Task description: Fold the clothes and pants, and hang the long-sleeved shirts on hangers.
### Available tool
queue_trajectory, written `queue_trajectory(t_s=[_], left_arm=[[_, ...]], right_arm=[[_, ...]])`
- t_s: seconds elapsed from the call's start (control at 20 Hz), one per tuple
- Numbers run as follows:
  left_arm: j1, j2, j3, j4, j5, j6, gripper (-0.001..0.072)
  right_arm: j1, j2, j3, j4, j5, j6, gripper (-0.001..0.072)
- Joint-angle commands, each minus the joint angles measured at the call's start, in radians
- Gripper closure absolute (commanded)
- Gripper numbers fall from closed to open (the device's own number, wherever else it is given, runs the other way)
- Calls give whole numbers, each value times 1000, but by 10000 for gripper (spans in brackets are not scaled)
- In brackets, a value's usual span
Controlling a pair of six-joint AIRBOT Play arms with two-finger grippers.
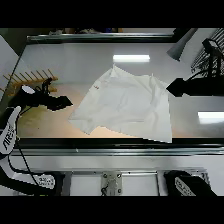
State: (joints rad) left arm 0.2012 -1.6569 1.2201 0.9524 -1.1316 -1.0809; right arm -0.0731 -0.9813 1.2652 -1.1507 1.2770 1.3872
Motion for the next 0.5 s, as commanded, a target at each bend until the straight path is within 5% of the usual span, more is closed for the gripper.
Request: queue_trajectory(t_s=[0.0, 0.4, 0.45], left_arm=[[-62, -64, 71, 67, -94, 127, 92], [-203, -64, 27, 232, 55, 58, 94], [-219, -63, 31, 236, 59, 42, 216]], right_arm=[[0, 68, -101, 11, 3, 0, 224], [-11, 69, -106, -26, 8, 43, 224], [-21, 74, -114, -53, 8, 77, 224]])
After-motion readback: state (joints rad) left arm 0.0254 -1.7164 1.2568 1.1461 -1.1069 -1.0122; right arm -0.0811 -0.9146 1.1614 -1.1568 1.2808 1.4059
